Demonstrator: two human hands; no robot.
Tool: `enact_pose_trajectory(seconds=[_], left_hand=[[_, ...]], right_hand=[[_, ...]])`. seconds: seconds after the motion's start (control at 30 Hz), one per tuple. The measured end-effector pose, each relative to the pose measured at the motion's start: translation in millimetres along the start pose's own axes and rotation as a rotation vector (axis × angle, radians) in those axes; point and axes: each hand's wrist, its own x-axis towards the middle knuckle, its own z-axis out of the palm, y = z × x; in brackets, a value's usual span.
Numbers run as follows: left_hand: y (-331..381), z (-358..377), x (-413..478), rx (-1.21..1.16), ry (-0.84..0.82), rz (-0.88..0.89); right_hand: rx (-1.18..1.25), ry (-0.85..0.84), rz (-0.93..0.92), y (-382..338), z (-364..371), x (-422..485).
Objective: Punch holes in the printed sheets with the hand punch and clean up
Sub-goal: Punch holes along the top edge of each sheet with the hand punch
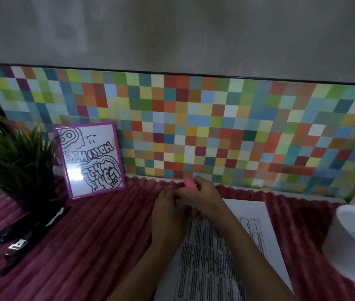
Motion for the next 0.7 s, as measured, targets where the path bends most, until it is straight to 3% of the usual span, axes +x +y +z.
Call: enact_pose_trajectory(seconds=[0.1,0.23,0.43,0.7], left_hand=[[-5,-2,1,-0.164,-0.039,-0.077],[-5,-2,0,-0.259,-0.028,-0.116],[-9,-5,2,-0.149,-0.026,-0.01],[-4,-5,0,-0.007,0.03,0.123]], right_hand=[[0.104,0.107,0.066,-1,-5,-1],[0.243,0.096,0.077,-4,-16,-5],[0.443,0.055,0.085,-3,-23,-5],[0.452,0.053,0.077,3,-23,0]])
